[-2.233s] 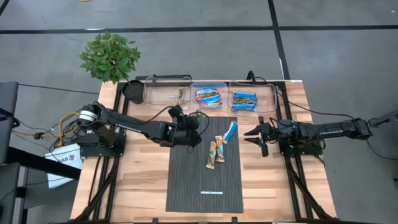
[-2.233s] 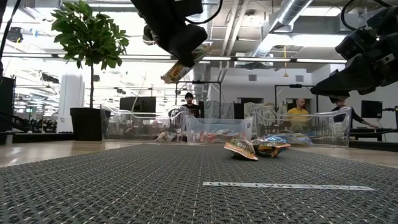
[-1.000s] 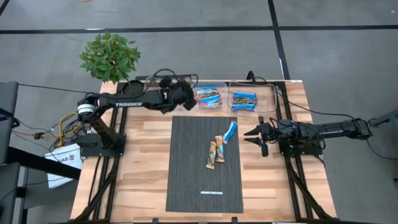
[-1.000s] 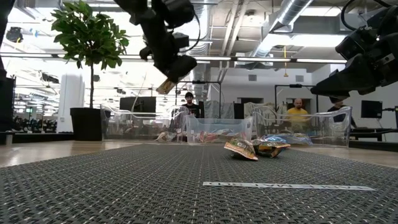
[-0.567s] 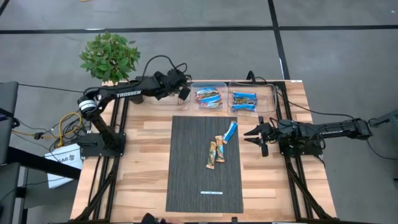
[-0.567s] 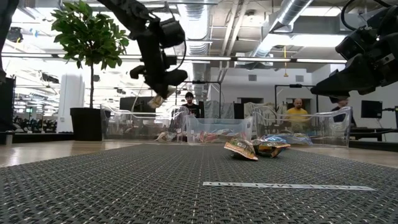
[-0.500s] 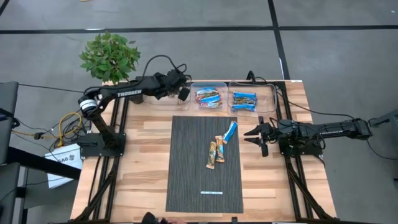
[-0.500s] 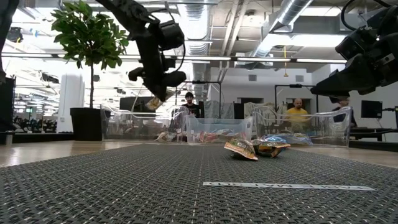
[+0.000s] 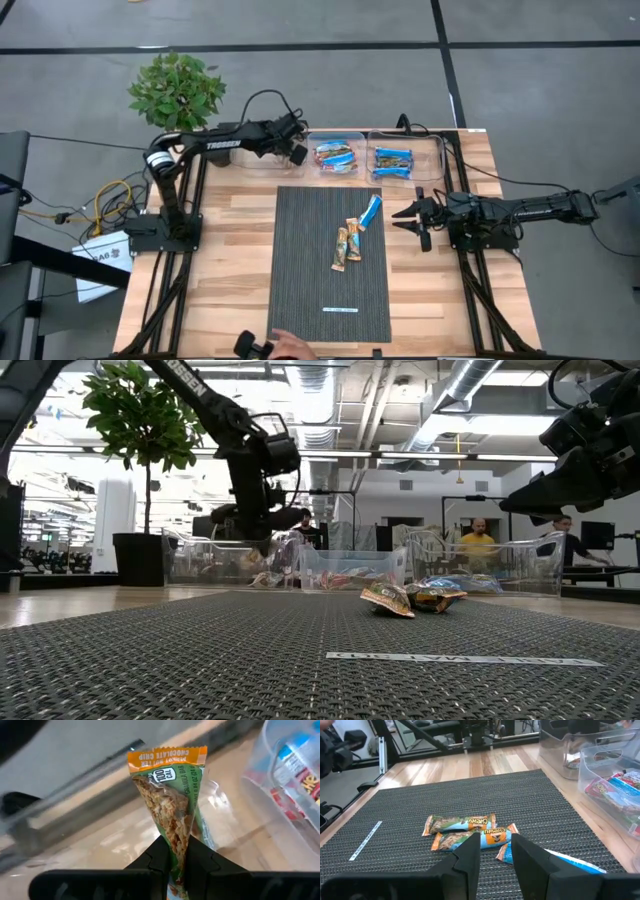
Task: Pick and place Granola Bars by type
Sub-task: Put the orange granola bar into the left transparent bin
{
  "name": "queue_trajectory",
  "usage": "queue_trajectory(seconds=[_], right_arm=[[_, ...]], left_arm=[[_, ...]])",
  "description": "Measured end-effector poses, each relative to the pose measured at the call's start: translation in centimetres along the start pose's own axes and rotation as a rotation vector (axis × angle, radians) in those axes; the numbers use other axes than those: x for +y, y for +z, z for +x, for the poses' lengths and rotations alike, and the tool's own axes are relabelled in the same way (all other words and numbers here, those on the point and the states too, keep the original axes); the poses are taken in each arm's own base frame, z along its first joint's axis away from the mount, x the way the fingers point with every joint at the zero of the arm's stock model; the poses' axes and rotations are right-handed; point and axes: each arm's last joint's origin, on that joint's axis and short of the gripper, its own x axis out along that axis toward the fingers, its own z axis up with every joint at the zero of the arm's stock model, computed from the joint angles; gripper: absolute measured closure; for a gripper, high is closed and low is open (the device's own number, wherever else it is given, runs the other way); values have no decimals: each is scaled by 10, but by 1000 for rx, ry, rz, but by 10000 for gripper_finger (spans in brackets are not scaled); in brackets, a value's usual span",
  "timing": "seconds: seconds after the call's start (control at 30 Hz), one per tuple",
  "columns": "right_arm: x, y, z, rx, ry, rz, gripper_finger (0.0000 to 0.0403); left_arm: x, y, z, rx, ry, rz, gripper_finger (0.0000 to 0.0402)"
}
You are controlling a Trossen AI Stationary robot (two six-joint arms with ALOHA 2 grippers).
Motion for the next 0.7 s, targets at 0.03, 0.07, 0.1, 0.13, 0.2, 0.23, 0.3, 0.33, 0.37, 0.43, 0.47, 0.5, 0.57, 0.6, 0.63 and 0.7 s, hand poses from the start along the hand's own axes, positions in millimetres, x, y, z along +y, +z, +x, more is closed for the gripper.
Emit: queue_trajectory(seconds=[0.03,0.07,0.1,0.13,0.2,0.23,0.3,0.33,0.37,0.43,0.47,0.5,0.57,0.6,0.63,0.7], right_arm=[[0,0,0,0,0,0,301],[0,0,0,0,0,0,301],[0,0,0,0,1,0,301],[0,0,0,0,1,0,301],[0,0,0,0,0,0,301],[0,0,0,0,1,0,301],[0,0,0,0,0,0,301],[0,0,0,0,0,0,301],[0,0,0,0,0,0,301],[0,0,0,0,0,0,301],[0,0,0,0,0,0,301],[0,0,0,0,0,0,301],[0,0,0,0,0,0,301],[0,0,0,0,0,0,301],[0,0,0,0,0,0,301],[0,0,0,0,1,0,301]], left_arm=[[0,-1,2,11,-11,-2,371],[0,-2,4,25,-23,-2,371],[-1,-2,7,39,-41,-3,371],[-1,-3,8,50,-60,-7,371],[-1,-4,9,74,-92,-8,371],[-1,-4,9,77,-102,-8,371],[-2,-4,9,77,-108,-7,371],[-2,-4,9,79,-111,-7,371],[-2,-4,9,81,-114,-6,371],[-2,-4,9,85,-121,-6,371],[-2,-5,9,86,-122,-6,371],[-2,-5,9,86,-122,-6,371],[-2,-5,9,84,-117,-6,371],[-2,-5,9,84,-117,-6,371],[-2,-5,9,84,-117,-5,371],[-2,-5,9,84,-118,0,371]])
